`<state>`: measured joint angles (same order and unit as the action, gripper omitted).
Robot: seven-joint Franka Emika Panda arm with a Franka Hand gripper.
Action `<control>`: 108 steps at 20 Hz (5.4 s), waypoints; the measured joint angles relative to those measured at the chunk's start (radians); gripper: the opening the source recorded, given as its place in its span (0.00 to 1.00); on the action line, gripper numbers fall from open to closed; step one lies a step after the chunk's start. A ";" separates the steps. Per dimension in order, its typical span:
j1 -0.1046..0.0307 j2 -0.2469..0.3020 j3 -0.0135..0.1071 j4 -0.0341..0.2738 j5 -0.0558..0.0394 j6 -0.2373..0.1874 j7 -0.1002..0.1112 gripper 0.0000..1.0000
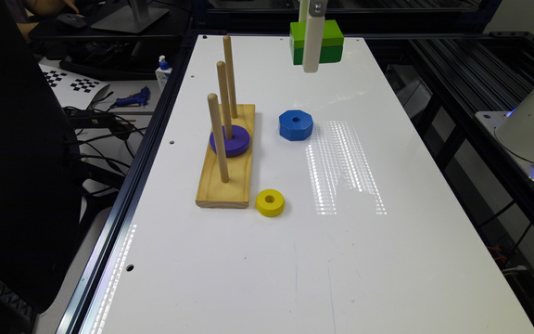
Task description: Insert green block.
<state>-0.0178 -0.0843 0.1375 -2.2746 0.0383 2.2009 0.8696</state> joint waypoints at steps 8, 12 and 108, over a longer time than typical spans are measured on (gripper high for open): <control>-0.001 0.020 0.018 0.024 0.0018 0.026 0.009 0.00; -0.001 0.083 0.023 0.092 0.0008 0.033 0.011 0.00; 0.006 0.402 0.031 0.413 -0.0379 0.033 0.038 0.00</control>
<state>-0.0122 0.3172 0.1683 -1.8613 0.0004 2.2336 0.9075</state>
